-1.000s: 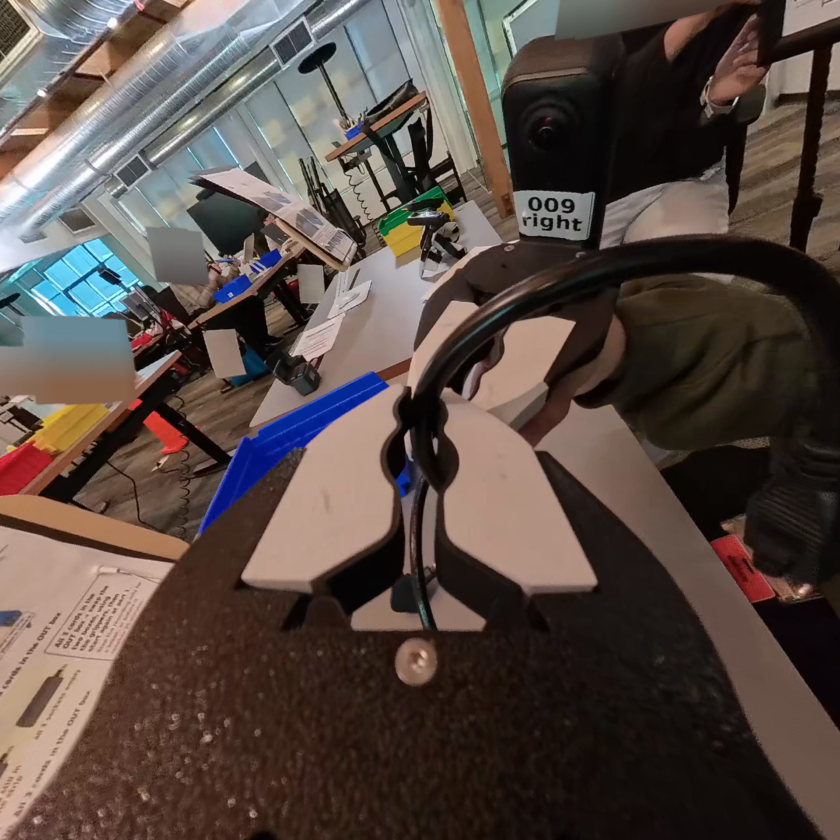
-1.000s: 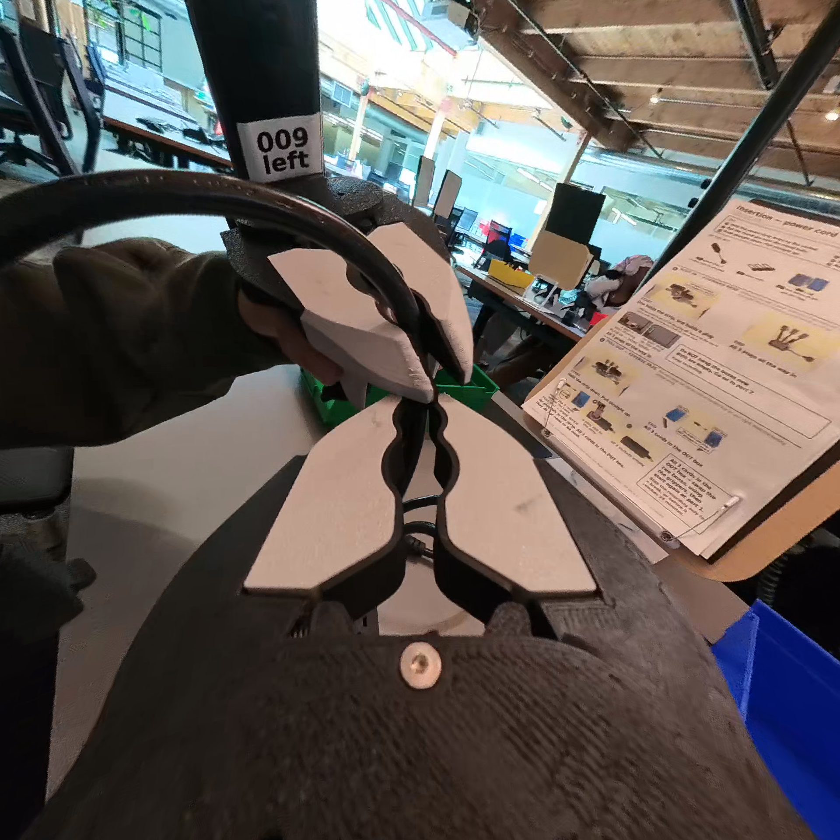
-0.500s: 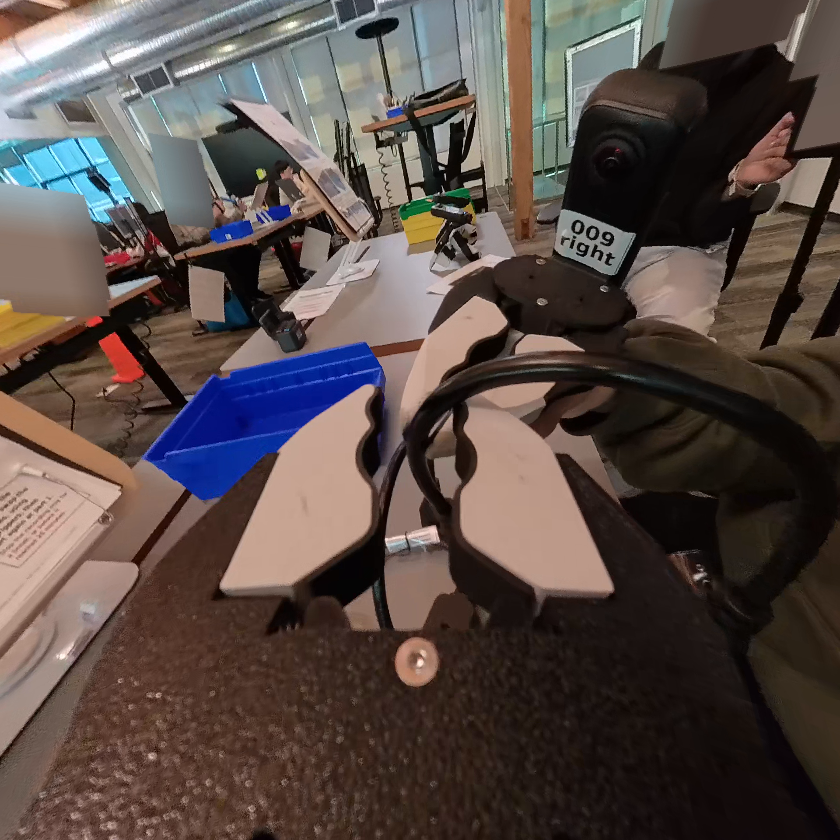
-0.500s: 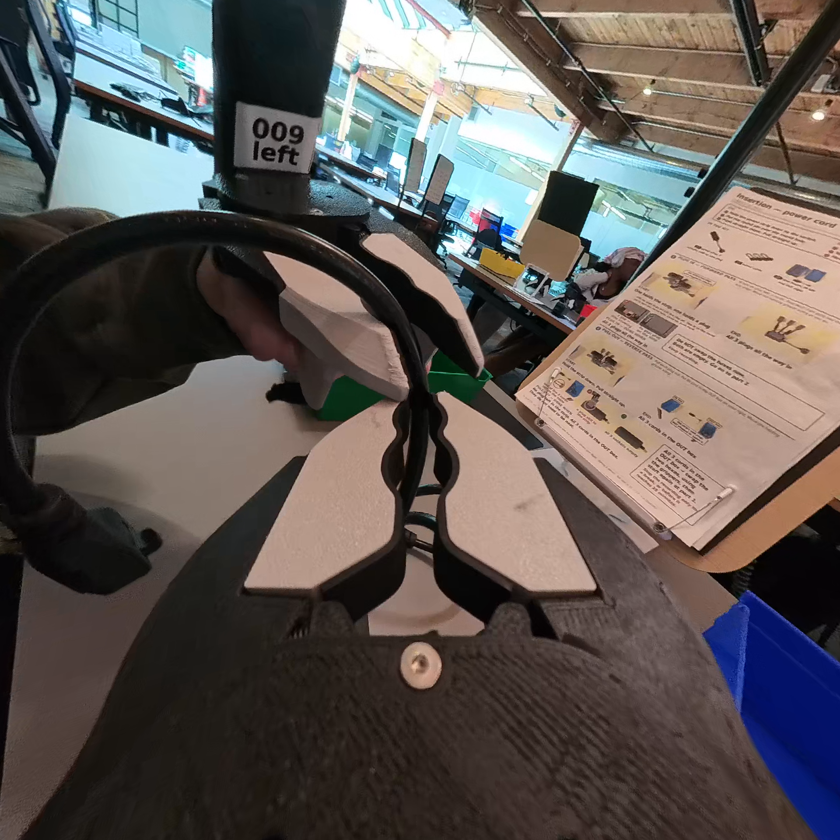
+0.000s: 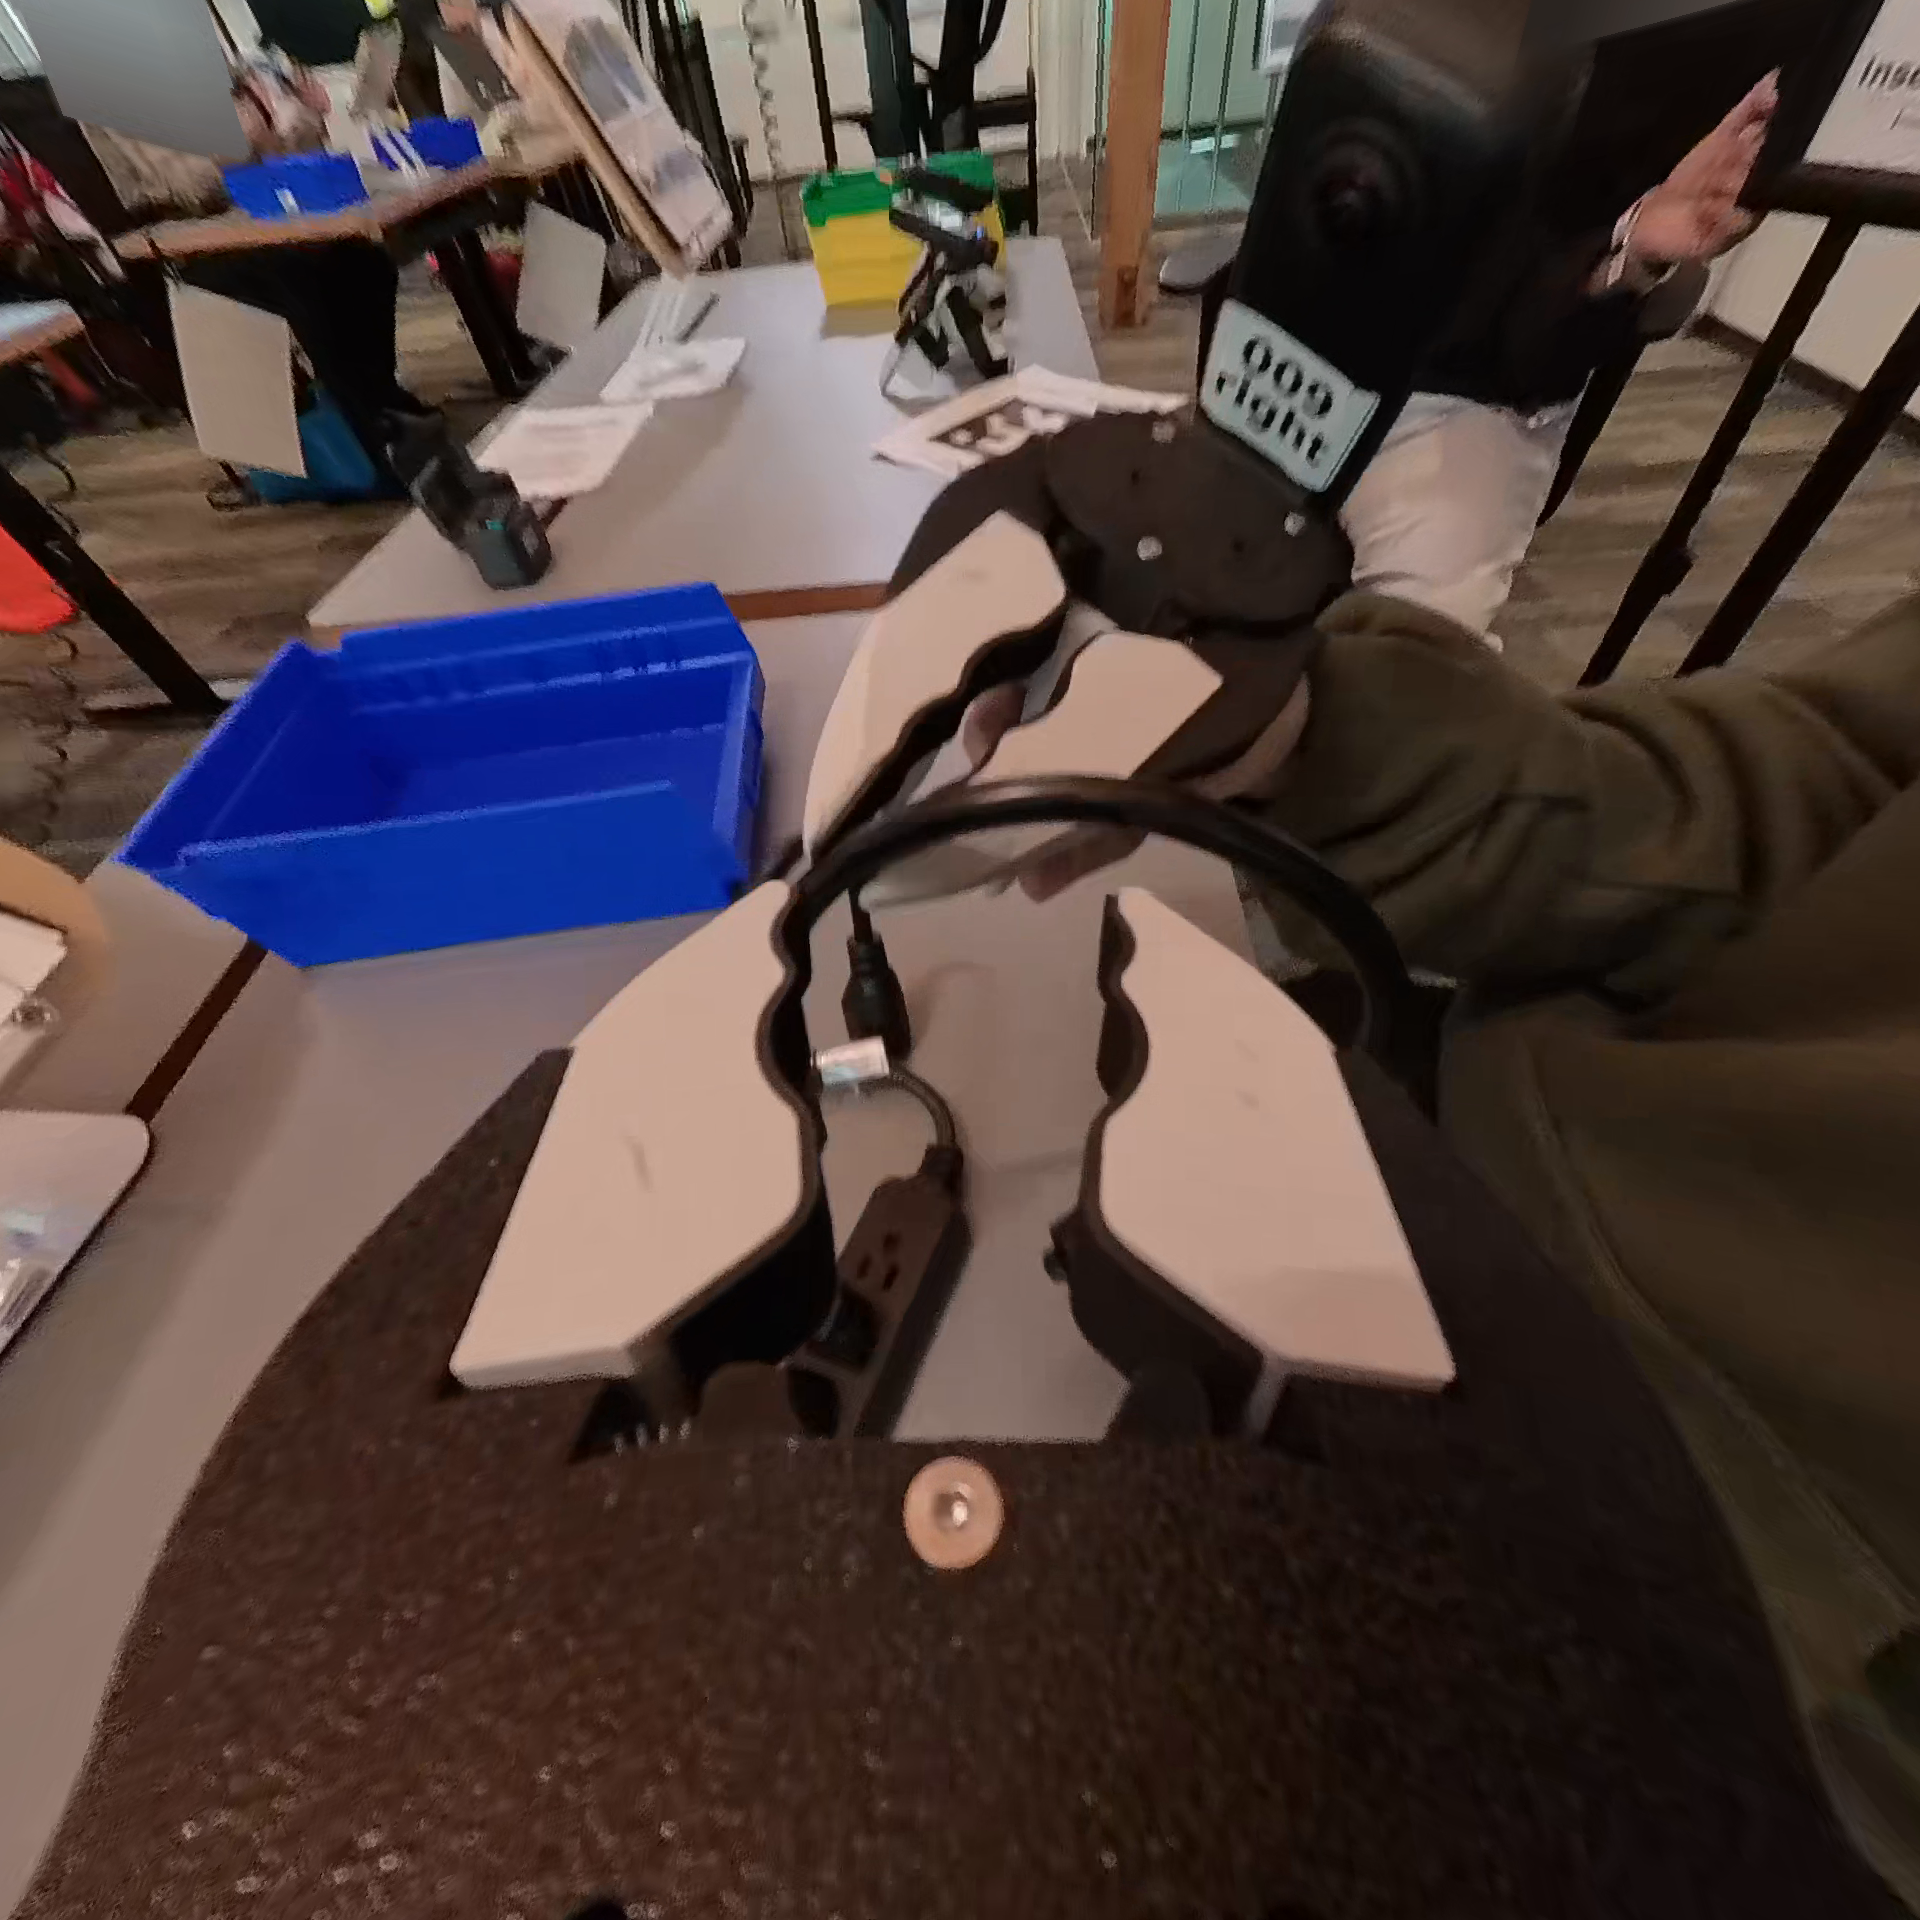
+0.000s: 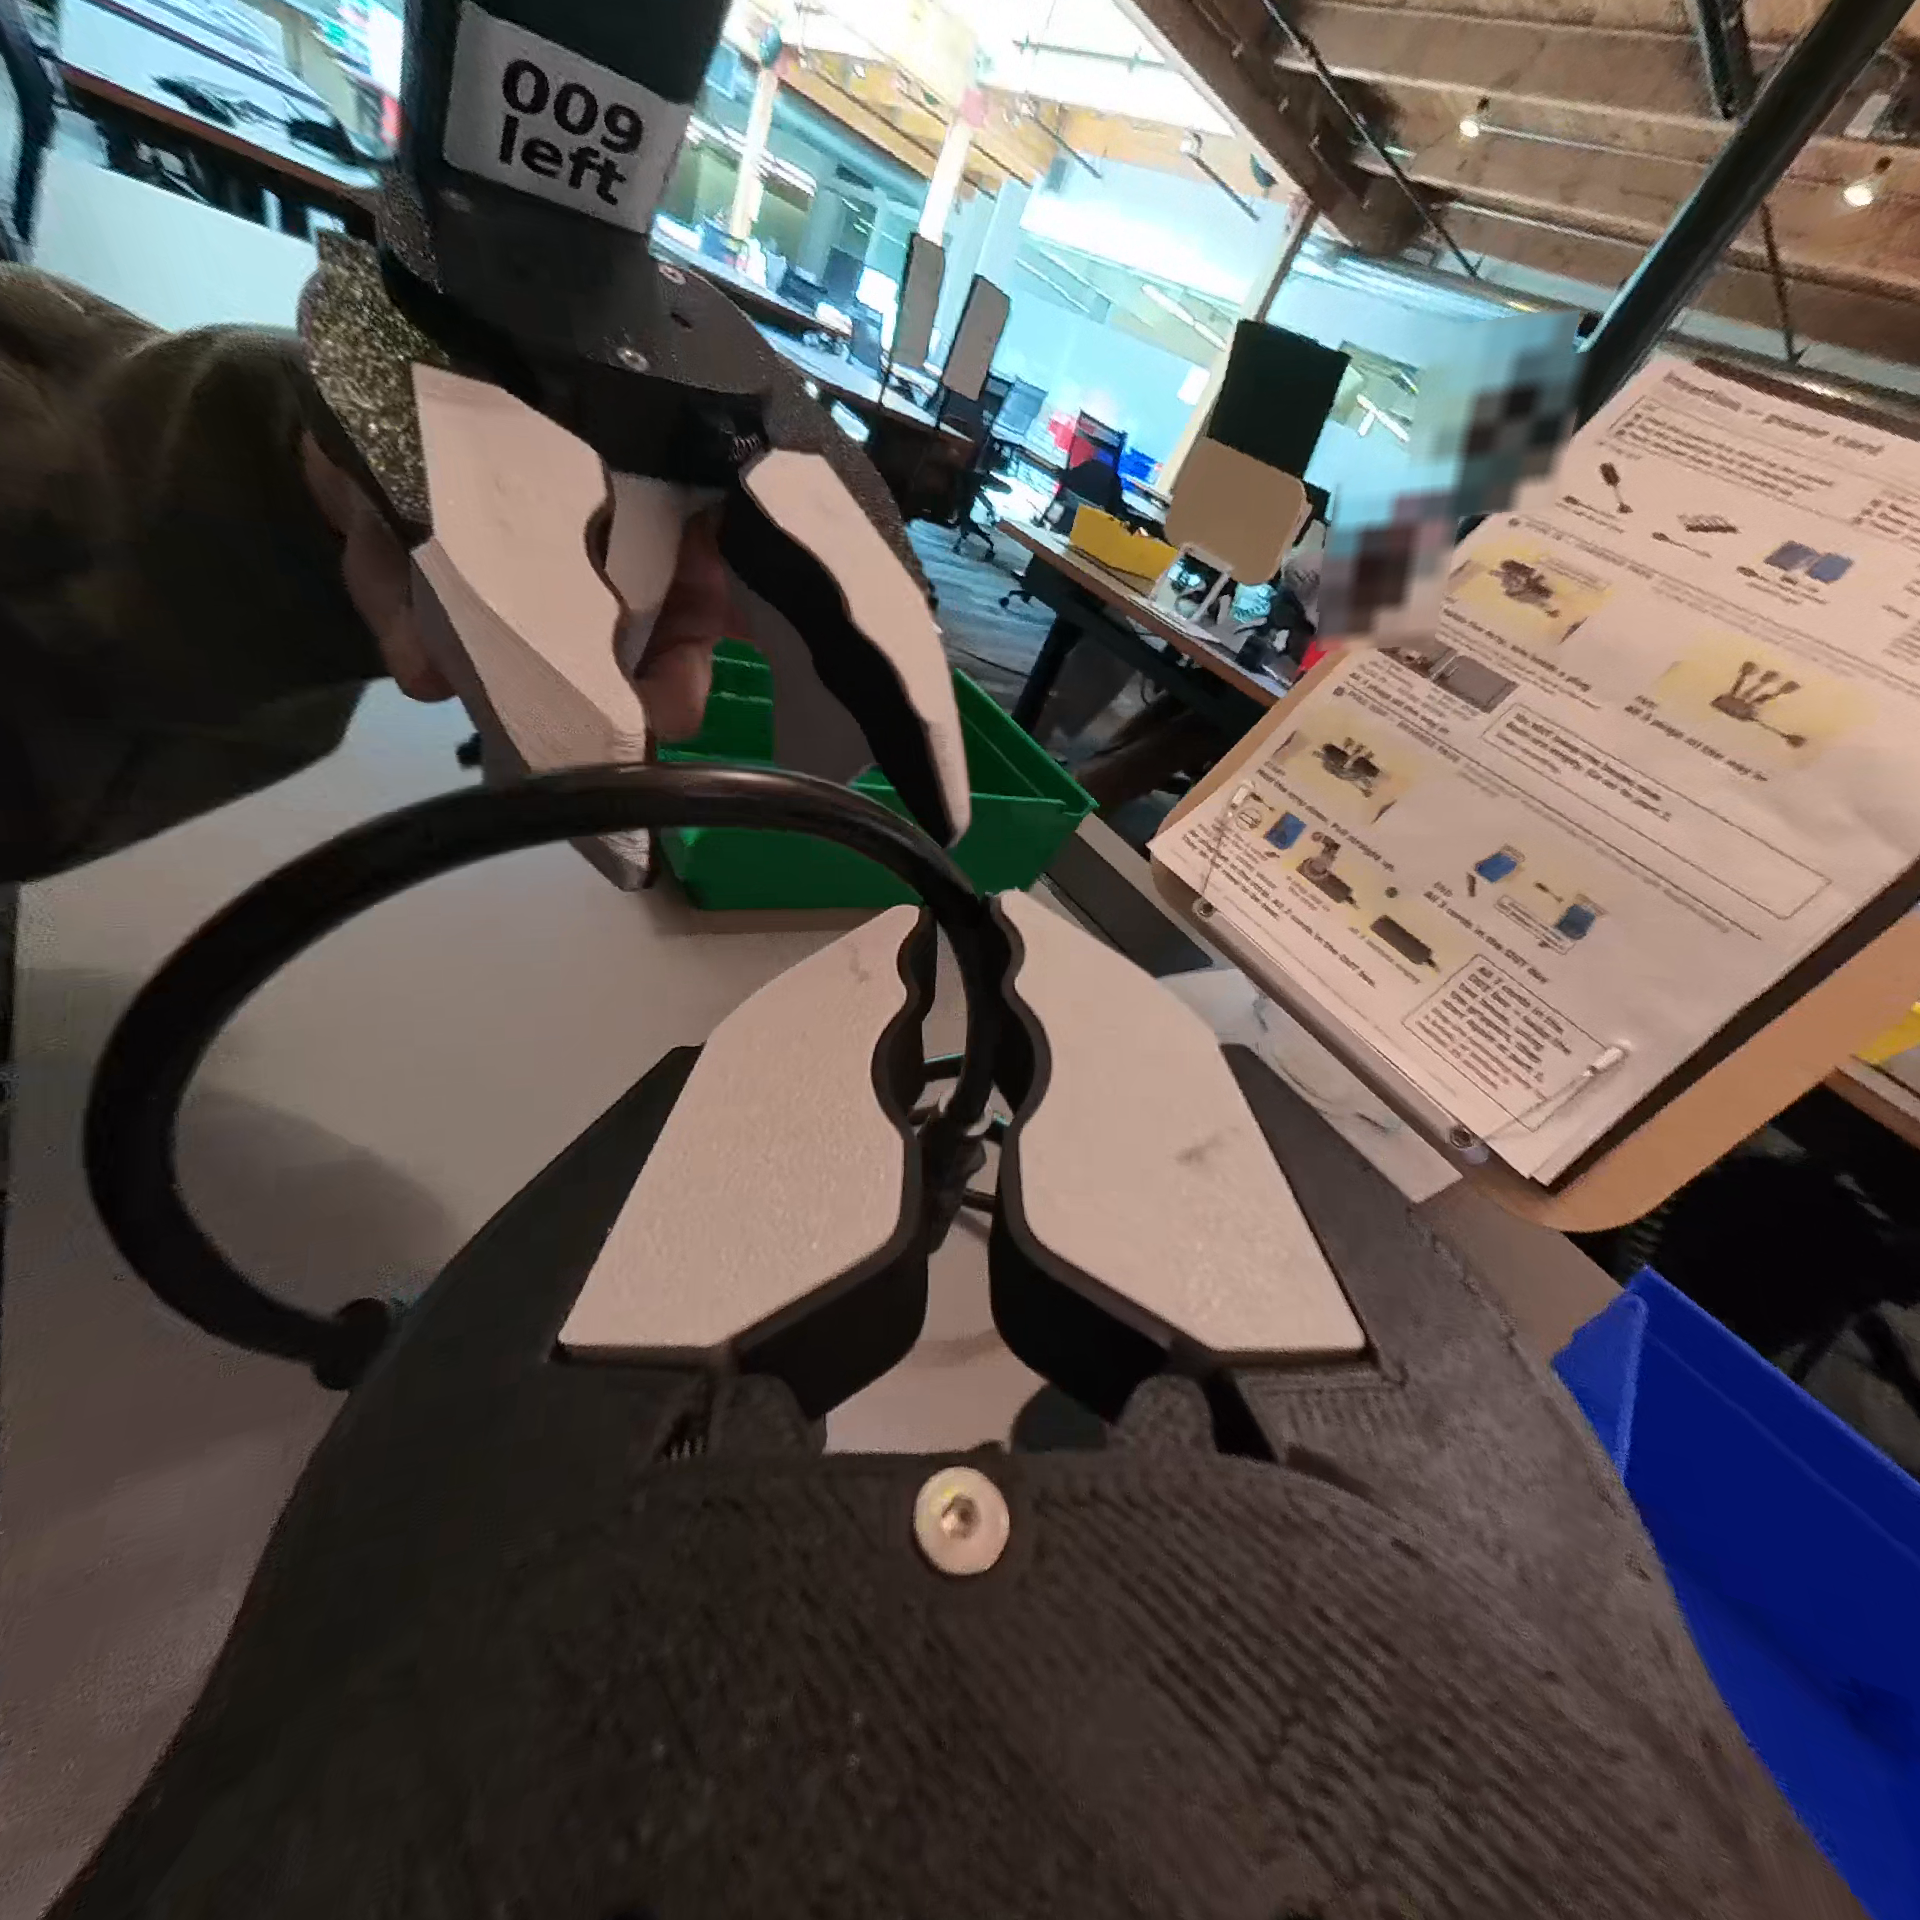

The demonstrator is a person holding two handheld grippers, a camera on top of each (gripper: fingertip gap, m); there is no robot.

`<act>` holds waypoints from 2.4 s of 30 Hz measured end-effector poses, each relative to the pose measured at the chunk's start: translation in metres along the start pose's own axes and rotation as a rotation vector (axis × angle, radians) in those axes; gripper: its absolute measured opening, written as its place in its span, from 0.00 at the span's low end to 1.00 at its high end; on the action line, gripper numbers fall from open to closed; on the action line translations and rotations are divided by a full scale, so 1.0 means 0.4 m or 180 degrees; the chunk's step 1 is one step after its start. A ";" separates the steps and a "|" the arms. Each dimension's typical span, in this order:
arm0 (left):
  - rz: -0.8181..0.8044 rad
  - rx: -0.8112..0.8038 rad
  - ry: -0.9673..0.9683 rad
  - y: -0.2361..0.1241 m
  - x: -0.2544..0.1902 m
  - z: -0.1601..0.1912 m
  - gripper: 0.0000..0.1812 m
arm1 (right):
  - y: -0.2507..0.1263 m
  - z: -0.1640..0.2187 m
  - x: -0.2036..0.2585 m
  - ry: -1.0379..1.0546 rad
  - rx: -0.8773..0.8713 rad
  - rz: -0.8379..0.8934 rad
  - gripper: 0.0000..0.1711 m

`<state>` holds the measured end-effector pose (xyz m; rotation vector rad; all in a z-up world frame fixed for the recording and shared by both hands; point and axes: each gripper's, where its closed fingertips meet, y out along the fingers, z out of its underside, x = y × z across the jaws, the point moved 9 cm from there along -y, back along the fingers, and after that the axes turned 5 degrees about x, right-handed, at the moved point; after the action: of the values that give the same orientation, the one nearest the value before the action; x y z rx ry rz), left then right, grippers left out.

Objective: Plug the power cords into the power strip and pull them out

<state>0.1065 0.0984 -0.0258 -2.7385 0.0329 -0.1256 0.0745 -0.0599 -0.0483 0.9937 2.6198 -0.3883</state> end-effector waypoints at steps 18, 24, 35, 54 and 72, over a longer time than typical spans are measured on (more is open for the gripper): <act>-0.0421 0.1955 0.0052 0.117 0.054 0.097 0.23 | 0.004 -0.020 0.037 0.0190 0.0058 -0.0312 0.05; -0.0213 0.2212 0.0187 0.136 0.060 0.071 0.15 | -0.006 -0.027 0.046 -0.0032 0.0359 -0.0201 0.04; 0.0287 0.2637 0.0357 0.182 0.050 0.050 0.11 | -0.008 -0.042 0.074 -0.0221 0.0582 -0.0193 0.05; 0.0312 0.1606 0.0120 0.136 0.080 0.018 0.08 | -0.033 0.135 0.015 0.0945 0.0694 -0.0356 0.36; 0.0299 0.2319 0.0766 0.175 0.043 0.033 0.08 | 0.057 0.208 0.052 0.0823 0.0822 -0.0535 0.16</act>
<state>0.1247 0.0382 -0.0637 -1.9800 0.1505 -0.3615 0.0911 -0.0605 -0.1355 0.9584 2.9543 -0.6960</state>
